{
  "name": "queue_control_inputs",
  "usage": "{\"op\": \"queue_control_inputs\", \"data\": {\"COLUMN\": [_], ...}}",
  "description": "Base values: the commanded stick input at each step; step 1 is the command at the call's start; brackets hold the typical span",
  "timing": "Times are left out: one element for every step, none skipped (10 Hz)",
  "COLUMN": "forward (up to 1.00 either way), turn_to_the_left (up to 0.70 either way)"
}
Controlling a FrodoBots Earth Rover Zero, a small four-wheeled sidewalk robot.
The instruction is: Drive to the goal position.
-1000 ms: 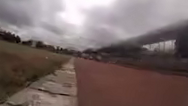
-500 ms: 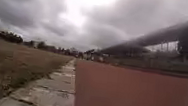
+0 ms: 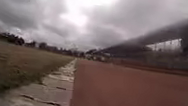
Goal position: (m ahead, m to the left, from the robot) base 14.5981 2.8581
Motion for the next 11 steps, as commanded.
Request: {"op": "queue_control_inputs", "data": {"forward": [1.00, 1.00, 1.00, 1.00, 1.00, 1.00, 1.00, 1.00, 1.00, 1.00, 1.00], "turn_to_the_left": [0.00, 0.00, 0.00, 0.00, 0.00, 0.00, 0.00, 0.00, 0.00, 0.00, 0.00]}}
